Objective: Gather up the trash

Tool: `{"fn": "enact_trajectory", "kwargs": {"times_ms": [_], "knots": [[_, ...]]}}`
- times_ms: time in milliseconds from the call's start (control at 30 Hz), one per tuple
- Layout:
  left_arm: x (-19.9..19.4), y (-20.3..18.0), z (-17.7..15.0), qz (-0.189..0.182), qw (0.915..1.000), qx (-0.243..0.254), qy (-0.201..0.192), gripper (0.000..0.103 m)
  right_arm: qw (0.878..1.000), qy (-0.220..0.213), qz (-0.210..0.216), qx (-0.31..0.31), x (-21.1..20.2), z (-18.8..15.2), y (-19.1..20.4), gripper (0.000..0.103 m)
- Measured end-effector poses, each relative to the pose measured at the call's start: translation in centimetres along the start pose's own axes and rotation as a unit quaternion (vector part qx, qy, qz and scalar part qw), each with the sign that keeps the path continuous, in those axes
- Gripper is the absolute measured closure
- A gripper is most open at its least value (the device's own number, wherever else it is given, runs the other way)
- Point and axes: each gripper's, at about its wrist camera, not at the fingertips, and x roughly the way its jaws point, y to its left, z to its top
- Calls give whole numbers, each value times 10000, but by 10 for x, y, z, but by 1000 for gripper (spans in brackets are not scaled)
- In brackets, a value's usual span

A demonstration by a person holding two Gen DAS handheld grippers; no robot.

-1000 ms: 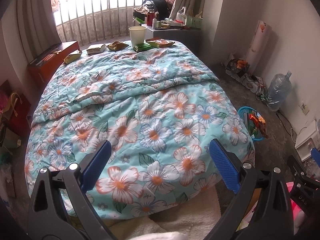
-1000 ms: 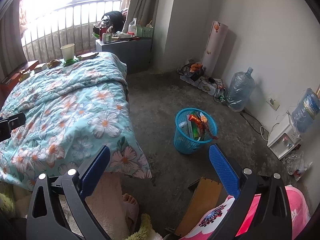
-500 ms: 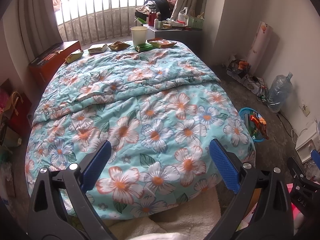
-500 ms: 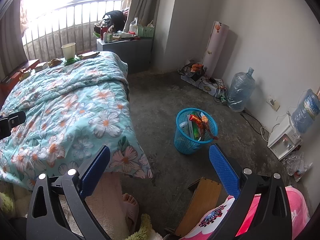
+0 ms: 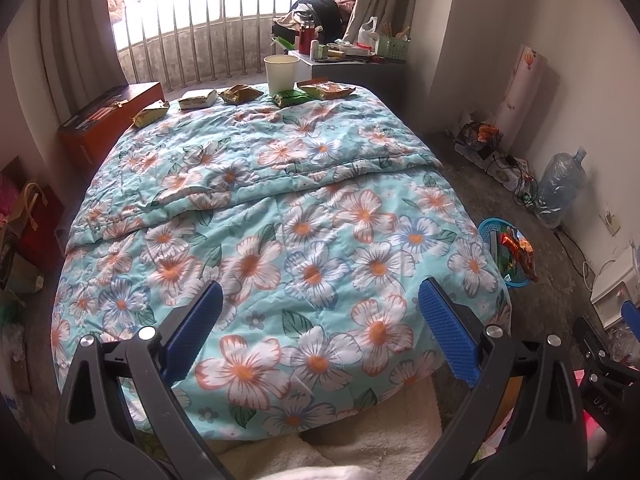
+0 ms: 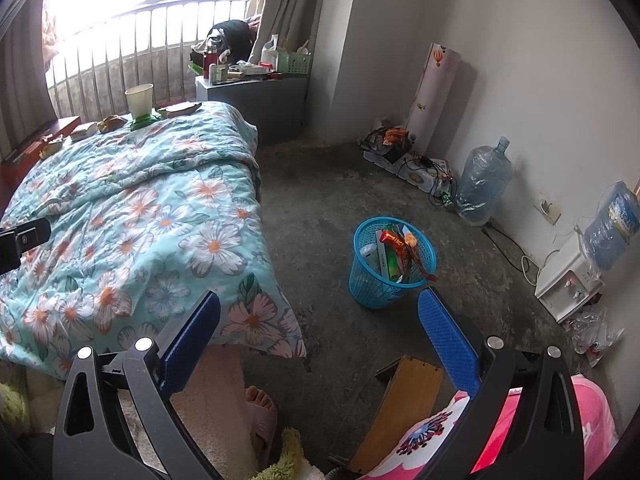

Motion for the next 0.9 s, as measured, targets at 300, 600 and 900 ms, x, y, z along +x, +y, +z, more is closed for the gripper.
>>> {"fn": "enact_trajectory", "kwargs": {"times_ms": [300, 600, 900], "knots": [[0, 1, 1, -1, 10000, 0, 1, 9, 10000, -13, 14, -18, -1, 2, -1, 7], [0, 2, 1, 0, 10000, -9, -1, 9, 10000, -16, 28, -15, -1, 2, 0, 7], [0, 2, 0, -3, 10000, -9, 0, 9, 10000, -21, 32, -15, -1, 2, 0, 7]]}}
